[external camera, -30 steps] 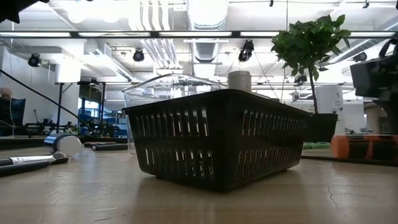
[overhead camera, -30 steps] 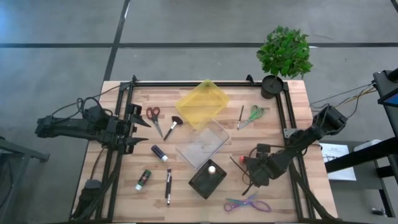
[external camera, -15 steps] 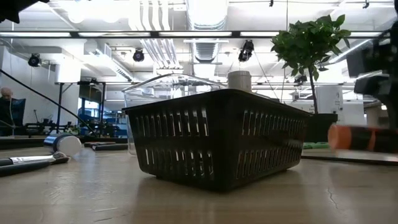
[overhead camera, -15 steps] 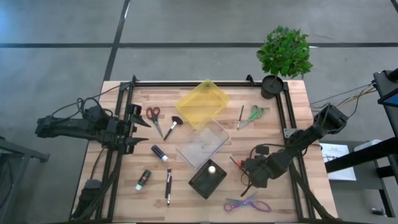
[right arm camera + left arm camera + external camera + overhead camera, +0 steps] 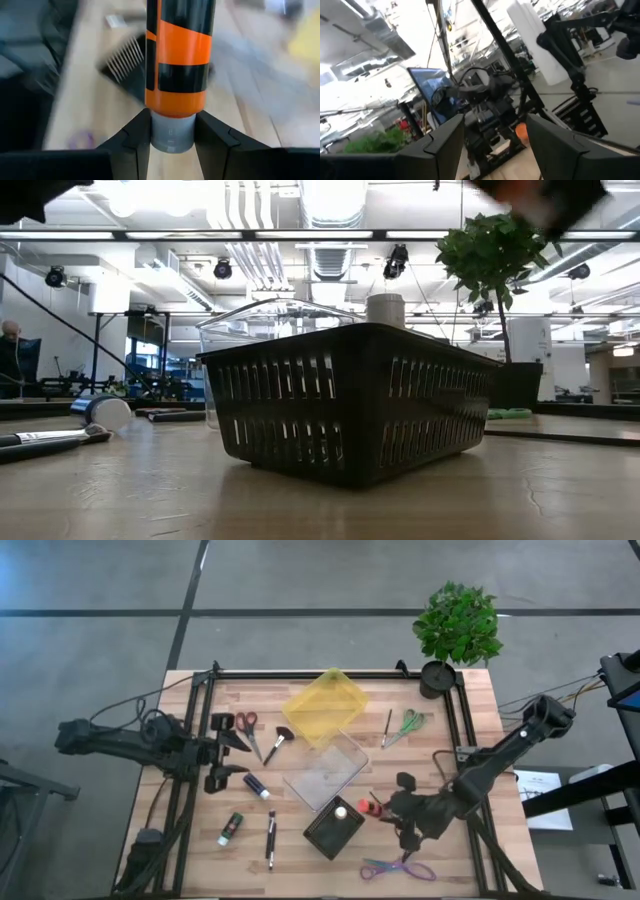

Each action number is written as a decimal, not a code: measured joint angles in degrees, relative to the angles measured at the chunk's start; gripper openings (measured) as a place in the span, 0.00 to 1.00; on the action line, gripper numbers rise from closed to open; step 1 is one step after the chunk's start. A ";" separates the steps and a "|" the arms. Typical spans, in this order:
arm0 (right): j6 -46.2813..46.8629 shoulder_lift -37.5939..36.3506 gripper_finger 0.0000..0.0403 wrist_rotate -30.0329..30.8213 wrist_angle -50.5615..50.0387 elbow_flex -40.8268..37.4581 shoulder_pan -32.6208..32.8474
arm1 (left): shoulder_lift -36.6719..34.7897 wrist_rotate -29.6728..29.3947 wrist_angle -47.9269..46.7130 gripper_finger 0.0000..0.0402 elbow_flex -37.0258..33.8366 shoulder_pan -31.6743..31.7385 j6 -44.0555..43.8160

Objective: Pick & Place Paint Supplies
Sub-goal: Put the orange paint bottle into the black bin

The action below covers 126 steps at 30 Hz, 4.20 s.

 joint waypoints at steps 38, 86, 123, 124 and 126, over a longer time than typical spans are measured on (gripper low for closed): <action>-3.55 12.28 0.28 -14.33 -7.67 17.48 -5.07 | 63.86 -22.73 -4.45 0.55 40.02 -20.60 22.71; -5.82 12.91 0.28 -15.75 -5.92 19.15 -5.81 | 63.82 -24.74 -4.79 0.45 39.87 -20.44 21.96; -11.81 12.91 0.45 -12.73 -4.14 19.01 -2.98 | 63.53 -24.33 -4.94 0.35 39.87 -20.62 20.97; -12.42 12.91 0.45 -11.06 -4.15 19.21 -2.34 | 63.26 -24.31 -5.13 0.35 39.87 -20.62 20.89; -13.85 12.91 0.46 -8.13 -4.16 19.63 -1.00 | 62.79 -24.14 -5.28 0.35 39.87 -20.62 20.35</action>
